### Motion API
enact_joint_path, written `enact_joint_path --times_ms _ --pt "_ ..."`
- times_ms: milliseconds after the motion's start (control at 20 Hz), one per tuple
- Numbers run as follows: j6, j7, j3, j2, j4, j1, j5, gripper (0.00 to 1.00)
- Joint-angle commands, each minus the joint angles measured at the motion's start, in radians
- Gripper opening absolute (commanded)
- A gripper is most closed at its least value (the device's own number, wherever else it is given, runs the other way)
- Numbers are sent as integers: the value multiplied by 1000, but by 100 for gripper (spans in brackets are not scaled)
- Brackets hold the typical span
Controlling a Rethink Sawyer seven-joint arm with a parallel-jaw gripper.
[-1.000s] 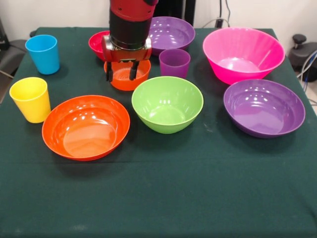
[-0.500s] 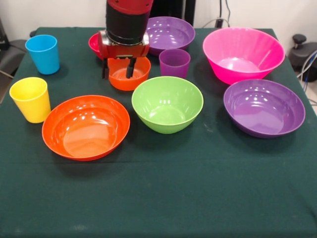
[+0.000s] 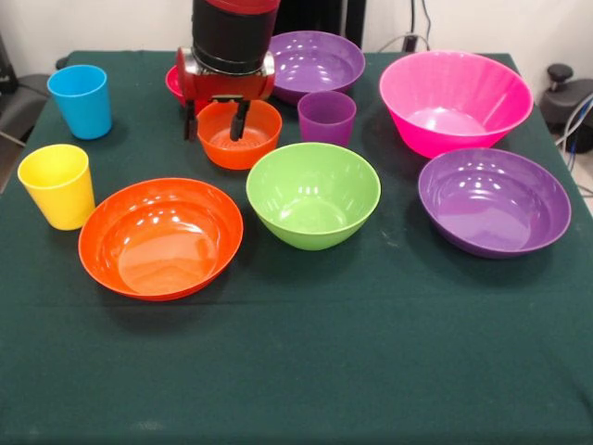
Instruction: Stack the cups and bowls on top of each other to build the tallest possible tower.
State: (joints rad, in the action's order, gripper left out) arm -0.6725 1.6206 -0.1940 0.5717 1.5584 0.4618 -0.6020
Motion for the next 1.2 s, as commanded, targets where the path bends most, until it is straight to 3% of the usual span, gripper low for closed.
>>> enact_joint_path --times_ms 50,450,750,1200 --pt "-63 -122 -69 -62 -12 10 -26 100" --pt "1 -162 -86 -155 -60 49 -72 100" --pt "-11 -171 -70 -99 -21 49 -87 100" --pt "-83 -274 -71 -50 30 91 -106 100"
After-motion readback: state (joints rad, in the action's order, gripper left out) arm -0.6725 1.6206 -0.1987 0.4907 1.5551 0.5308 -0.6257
